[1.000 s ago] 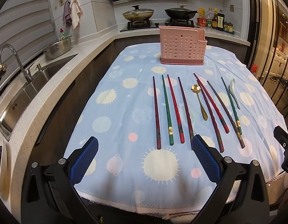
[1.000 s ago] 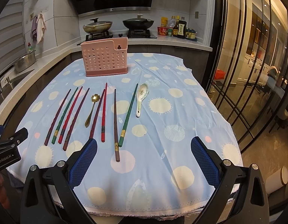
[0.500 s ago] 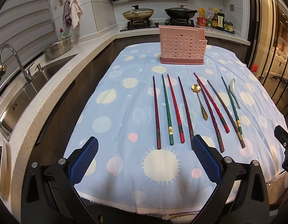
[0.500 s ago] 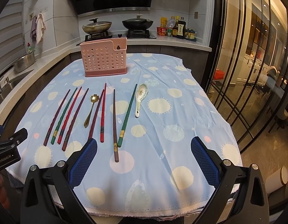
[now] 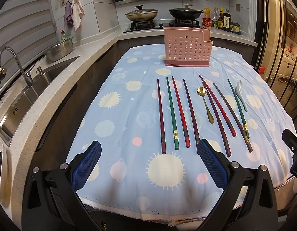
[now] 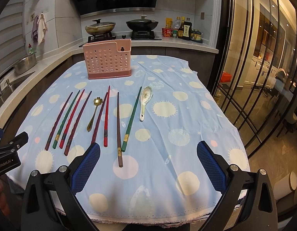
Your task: Organize utensils
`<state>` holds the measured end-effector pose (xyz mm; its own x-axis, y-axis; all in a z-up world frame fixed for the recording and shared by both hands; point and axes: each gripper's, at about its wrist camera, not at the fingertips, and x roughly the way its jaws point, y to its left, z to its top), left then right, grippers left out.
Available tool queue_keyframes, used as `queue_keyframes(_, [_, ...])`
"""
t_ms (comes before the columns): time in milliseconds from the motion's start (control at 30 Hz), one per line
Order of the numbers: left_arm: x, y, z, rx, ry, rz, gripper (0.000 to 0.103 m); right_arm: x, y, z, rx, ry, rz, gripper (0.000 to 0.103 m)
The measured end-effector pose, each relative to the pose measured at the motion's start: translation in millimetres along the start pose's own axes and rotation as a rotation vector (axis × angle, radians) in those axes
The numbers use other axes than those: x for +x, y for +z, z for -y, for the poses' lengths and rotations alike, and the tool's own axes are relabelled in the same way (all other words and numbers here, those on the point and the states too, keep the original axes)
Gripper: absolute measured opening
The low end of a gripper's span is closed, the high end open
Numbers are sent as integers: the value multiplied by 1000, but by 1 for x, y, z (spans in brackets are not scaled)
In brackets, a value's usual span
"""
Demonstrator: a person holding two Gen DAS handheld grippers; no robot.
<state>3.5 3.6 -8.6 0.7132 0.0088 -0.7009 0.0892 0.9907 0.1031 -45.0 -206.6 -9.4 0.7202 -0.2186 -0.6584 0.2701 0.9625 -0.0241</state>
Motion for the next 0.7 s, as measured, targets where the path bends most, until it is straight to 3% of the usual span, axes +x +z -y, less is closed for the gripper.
queue_keyframes(700, [-3, 1, -1, 8, 8, 4, 96, 0, 1, -1, 1, 2, -2, 96])
